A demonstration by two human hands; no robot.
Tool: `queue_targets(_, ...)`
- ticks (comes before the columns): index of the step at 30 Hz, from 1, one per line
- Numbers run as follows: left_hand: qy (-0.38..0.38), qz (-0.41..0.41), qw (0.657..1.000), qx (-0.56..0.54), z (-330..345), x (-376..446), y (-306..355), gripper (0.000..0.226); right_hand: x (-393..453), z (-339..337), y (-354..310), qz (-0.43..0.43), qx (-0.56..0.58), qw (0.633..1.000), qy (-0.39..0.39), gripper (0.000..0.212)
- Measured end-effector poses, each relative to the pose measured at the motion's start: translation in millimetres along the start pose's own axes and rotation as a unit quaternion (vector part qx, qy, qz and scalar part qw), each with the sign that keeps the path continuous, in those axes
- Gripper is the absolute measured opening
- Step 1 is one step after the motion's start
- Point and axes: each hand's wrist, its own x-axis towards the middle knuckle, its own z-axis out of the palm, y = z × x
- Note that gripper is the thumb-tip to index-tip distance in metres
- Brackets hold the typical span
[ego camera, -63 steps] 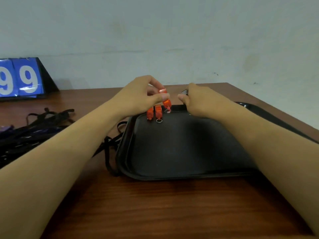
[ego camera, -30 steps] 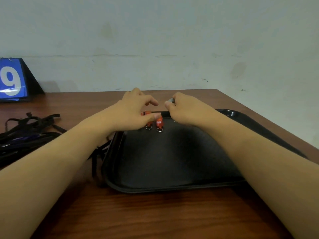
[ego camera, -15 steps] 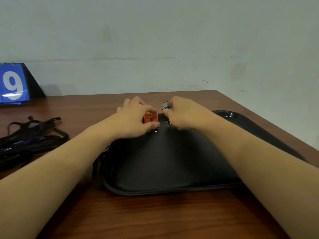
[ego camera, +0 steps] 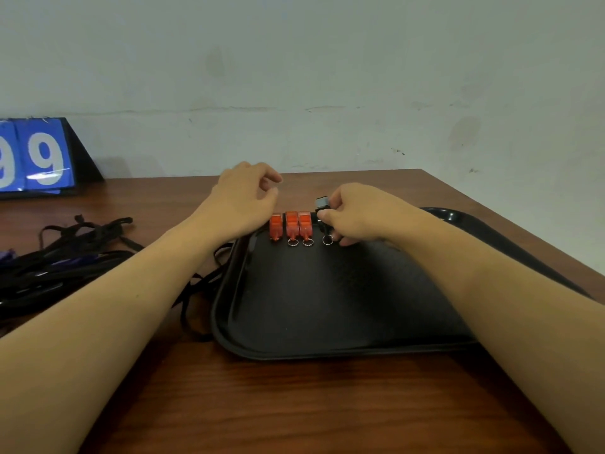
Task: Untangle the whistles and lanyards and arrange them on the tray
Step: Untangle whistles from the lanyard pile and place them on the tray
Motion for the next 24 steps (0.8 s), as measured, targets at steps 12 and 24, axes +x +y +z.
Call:
queue_targets(12,0.008,0.003,1.0,0.002,4.6,2.2,-1.6,0.028,2.9,1.8,4.4,0.0,-0.149,0.989,0.017,0.04)
queue_targets(24,-0.003,0.024,1.0,0.009,8.2,4.5,-3.2,0.029,5.8,3.2,4.0,0.009,-0.185,0.982,0.021,0.042)
